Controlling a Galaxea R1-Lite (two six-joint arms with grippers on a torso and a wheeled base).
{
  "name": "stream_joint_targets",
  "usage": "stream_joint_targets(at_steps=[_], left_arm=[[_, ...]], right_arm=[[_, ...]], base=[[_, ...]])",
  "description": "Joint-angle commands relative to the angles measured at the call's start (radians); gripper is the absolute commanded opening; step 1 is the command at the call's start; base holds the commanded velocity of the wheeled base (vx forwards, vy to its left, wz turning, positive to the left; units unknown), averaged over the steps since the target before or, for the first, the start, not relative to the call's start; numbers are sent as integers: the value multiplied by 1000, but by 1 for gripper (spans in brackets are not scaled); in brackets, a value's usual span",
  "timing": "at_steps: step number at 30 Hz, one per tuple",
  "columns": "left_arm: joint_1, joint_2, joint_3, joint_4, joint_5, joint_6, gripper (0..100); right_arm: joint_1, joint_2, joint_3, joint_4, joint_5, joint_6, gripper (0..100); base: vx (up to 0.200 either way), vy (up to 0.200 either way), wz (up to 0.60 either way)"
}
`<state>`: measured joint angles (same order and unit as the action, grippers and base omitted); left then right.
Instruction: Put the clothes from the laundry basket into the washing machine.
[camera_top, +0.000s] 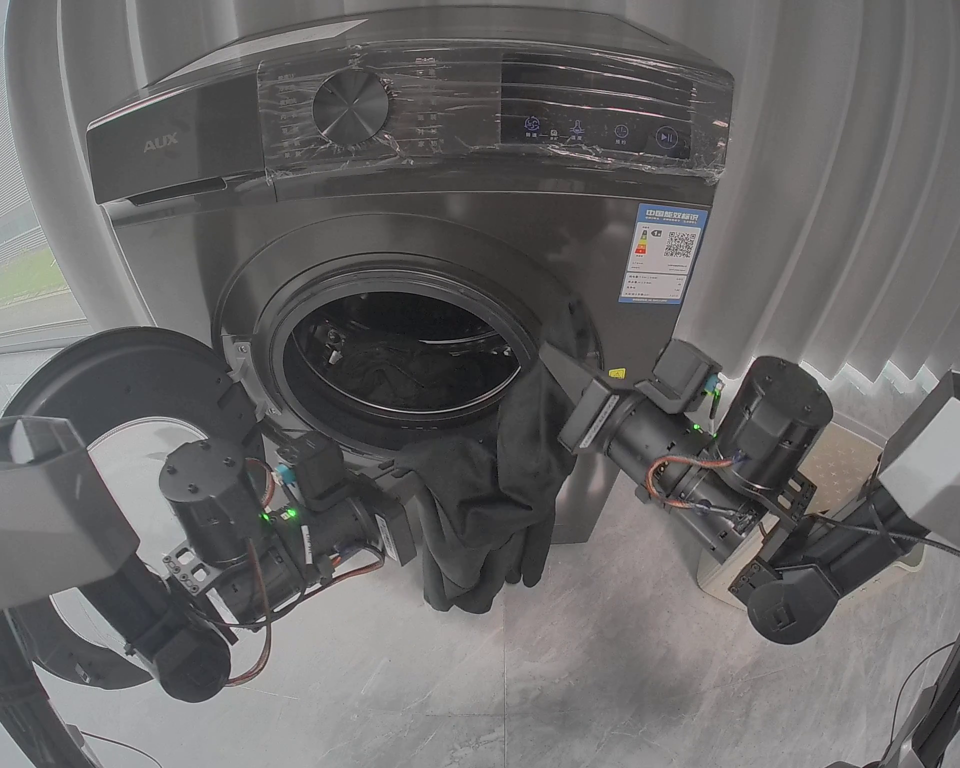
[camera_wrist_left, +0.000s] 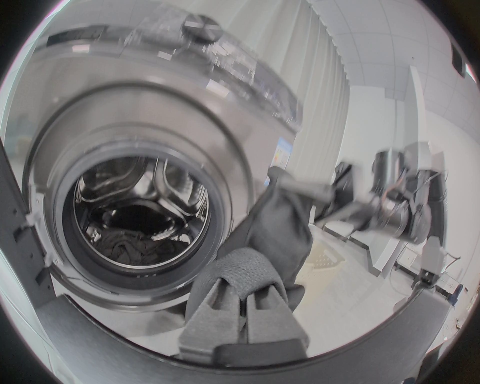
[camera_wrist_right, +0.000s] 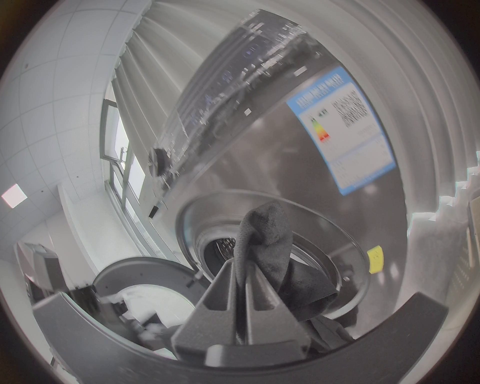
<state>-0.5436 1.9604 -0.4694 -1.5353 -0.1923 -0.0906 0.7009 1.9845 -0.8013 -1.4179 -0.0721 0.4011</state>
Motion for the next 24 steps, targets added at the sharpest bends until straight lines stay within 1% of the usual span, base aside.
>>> stream_joint_targets(at_steps=[1, 6, 8, 9, 11, 15, 16, 19, 24], left_arm=[[-45, -164, 49, 0, 1, -15, 0], [-52, -184, 58, -6, 1, -17, 0], [-50, -186, 38, -6, 1, -17, 0], [-50, -186, 38, -6, 1, -17, 0], [-48, -189, 3, -6, 7, -18, 0], [-44, -209, -23, -2, 10, -20, 0], [-44, -210, -23, -2, 10, -20, 0], [-48, -224, -31, -2, 10, -37, 0], [-50, -224, -37, 1, 11, -38, 0]], right_arm=[[-29, 14, 82, -12, 3, 1, 0], [-54, 25, 108, -41, 5, 2, 0], [-73, 47, 148, -55, 6, -1, 0], [-73, 48, 151, -55, 6, -1, 0], [-78, 71, 194, -67, 8, -2, 0], [-70, 79, 249, -70, 9, -1, 0], [-69, 80, 251, -70, 9, -2, 0], [-64, 108, 260, -101, 20, -2, 0], [-63, 122, 264, -118, 29, -7, 0]], base=[[0, 0, 0], [0, 0, 0], [0, 0, 0], [0, 0, 0], [0, 0, 0], [0, 0, 0], [0, 0, 0], [0, 0, 0], [0, 0, 0]])
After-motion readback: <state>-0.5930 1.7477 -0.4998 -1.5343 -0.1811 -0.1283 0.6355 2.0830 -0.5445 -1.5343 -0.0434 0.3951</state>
